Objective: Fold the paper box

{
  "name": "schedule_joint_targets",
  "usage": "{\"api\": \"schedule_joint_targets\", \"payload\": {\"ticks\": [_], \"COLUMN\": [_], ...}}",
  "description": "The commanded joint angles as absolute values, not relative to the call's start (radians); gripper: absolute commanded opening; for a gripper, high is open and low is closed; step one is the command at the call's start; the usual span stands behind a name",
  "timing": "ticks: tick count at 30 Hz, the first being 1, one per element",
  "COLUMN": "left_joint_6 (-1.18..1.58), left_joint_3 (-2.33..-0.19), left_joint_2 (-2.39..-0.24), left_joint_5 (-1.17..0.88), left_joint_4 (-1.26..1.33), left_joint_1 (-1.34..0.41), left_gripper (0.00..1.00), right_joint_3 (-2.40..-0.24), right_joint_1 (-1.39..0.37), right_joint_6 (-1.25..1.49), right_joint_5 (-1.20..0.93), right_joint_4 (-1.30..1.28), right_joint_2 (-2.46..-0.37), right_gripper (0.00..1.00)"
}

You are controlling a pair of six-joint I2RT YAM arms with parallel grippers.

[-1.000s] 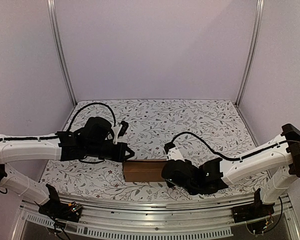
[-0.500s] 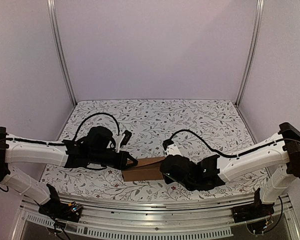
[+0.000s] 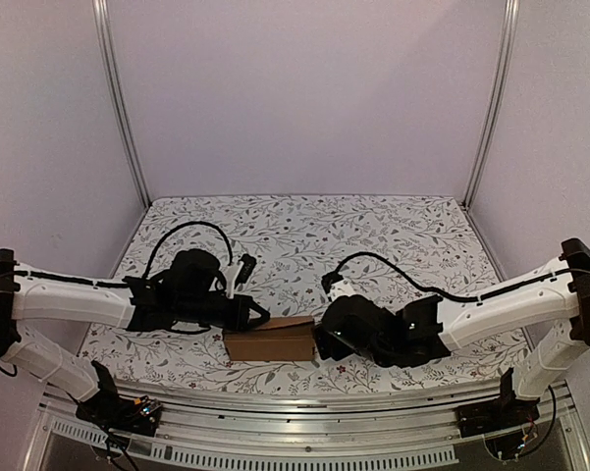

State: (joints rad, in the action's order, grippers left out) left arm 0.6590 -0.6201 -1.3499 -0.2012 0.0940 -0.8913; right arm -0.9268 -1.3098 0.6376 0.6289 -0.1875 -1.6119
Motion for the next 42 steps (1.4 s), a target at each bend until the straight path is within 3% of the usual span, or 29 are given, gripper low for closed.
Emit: {"api": "schedule_joint_targets", "payload": {"ticks": [1, 11, 13, 17, 20, 33, 42], "left_joint_6": [0.672, 0.694, 0.694, 0.696, 0.698, 0.696, 0.668], "left_joint_3": [-0.582, -0.548, -0.542, -0.538, -0.536, -0.549, -0.596], "left_joint_2": [-1.348, -1.338, -1.332, -1.327, -1.322, -1.295, -1.268], "left_joint_5": [-0.189, -0.177, -0.172, -0.167, -0.162, -0.128, -0.102], "left_joint_4": [0.060, 0.087, 0.087, 0.086, 0.087, 0.048, 0.003], "left_joint_1": [-0.879, -0.879, -0.879, -0.879, -0.879, -0.879, -0.879], "left_gripper": [0.00, 0.00, 0.00, 0.00, 0.00, 0.00, 0.00], "right_joint_3": [-0.901, -0.984, -1.023, -1.114, -1.164, -1.081, -0.967], "right_joint_1": [-1.319, -1.305, -1.290, -1.270, -1.255, -1.241, -1.245], "right_joint_6": [0.557, 0.430, 0.423, 0.414, 0.405, 0.512, 0.600], "right_joint_5": [0.514, 0.498, 0.483, 0.452, 0.419, 0.331, 0.336], "right_joint_4": [-0.249, -0.275, -0.276, -0.274, -0.270, -0.174, -0.135], "right_joint_2": [-1.501, -1.354, -1.372, -1.436, -1.494, -1.697, -1.722], "right_gripper": [0.87, 0.85, 0.68, 0.22, 0.02, 0.00, 0.00]}}
